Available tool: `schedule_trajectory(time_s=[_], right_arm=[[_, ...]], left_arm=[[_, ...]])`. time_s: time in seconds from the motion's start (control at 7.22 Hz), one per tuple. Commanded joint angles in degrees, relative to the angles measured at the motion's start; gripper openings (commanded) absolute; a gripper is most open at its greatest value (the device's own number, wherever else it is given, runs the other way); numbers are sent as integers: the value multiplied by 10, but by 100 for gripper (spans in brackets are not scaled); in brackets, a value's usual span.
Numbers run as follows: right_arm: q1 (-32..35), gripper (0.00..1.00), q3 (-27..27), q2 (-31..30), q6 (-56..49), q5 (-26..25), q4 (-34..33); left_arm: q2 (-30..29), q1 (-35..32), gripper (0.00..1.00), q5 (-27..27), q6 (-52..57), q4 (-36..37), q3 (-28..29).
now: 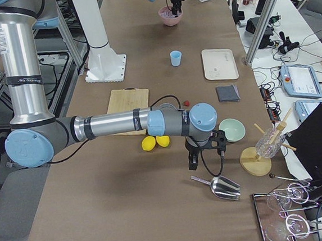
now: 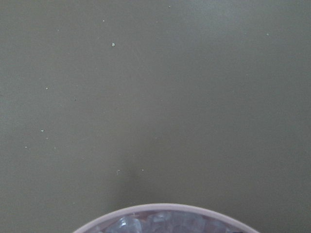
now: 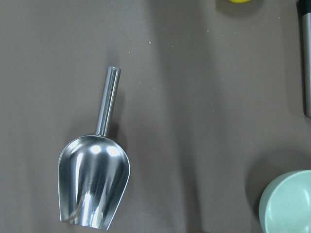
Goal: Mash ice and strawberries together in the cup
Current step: 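Lower the left gripper and grasp another ice cube in the bowl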
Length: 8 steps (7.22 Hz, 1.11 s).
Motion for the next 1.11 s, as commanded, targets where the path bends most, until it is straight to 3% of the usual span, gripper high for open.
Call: schedule_trajectory(time_s=[0.0, 0.69, 0.97], right_arm=[[0, 100, 1, 1, 1, 0, 0], [0, 100, 1, 0, 1, 0, 0], [0, 100, 1, 1, 1, 0, 0]], left_arm=[[0, 1, 72, -1, -1, 0, 0], [1, 0, 31, -18, 1, 0, -3], [1, -2, 21, -19, 1, -1, -3]])
